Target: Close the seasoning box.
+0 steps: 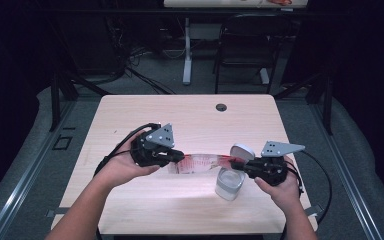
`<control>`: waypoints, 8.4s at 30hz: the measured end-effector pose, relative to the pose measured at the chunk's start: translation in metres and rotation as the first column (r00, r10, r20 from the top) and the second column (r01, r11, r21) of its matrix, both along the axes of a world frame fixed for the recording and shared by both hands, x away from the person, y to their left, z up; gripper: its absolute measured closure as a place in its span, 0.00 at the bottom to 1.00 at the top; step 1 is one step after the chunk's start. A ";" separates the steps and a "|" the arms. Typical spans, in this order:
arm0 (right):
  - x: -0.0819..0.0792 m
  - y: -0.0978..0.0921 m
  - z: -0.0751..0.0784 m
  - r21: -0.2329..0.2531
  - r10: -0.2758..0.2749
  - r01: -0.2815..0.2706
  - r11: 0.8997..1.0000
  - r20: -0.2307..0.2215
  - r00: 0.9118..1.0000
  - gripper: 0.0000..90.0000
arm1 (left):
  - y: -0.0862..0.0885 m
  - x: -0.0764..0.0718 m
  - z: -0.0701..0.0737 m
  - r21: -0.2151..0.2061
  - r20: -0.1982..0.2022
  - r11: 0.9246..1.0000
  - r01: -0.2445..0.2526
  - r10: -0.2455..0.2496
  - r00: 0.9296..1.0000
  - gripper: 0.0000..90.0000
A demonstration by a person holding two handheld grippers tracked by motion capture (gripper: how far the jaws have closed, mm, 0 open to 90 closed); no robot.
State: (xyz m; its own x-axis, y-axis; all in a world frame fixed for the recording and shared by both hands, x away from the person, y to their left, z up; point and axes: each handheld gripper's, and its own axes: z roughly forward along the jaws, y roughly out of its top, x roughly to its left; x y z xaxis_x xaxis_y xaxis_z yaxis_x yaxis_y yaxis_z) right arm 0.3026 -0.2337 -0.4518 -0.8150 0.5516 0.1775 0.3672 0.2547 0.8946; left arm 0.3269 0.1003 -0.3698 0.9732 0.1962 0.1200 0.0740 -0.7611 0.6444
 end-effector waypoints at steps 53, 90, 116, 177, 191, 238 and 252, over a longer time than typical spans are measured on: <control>0.008 0.001 -0.021 -0.050 -0.027 0.028 0.998 0.009 1.000 1.00 | 0.016 0.008 -0.013 -0.077 -0.031 0.997 -0.030 0.028 0.999 0.99; -0.004 0.017 -0.001 -0.094 0.007 -0.002 0.996 0.056 0.998 1.00 | 0.046 0.003 -0.051 -0.168 -0.091 0.980 -0.109 0.094 0.991 0.98; 0.003 0.040 0.016 -0.193 0.029 -0.015 0.981 0.068 0.997 1.00 | 0.060 0.006 -0.081 -0.203 -0.122 0.963 -0.179 0.156 0.980 0.98; 0.022 0.098 0.021 -0.337 0.078 -0.054 0.940 0.059 0.995 1.00 | 0.080 0.013 -0.147 -0.203 -0.152 0.936 -0.288 0.261 0.953 0.96; 0.020 0.101 0.022 -0.318 0.072 -0.044 0.947 0.077 0.994 0.94 | 0.082 0.010 -0.151 -0.206 -0.153 0.936 -0.286 0.258 0.954 0.95; 0.016 0.123 0.038 -0.351 0.131 -0.074 0.933 0.143 0.981 0.94 | 0.085 0.004 -0.142 -0.211 -0.135 0.931 -0.298 0.274 0.952 0.80; 0.016 0.137 0.040 -0.323 0.162 -0.114 0.939 0.125 0.979 0.88 | 0.086 -0.002 -0.130 -0.264 -0.132 0.920 -0.289 0.263 0.956 0.69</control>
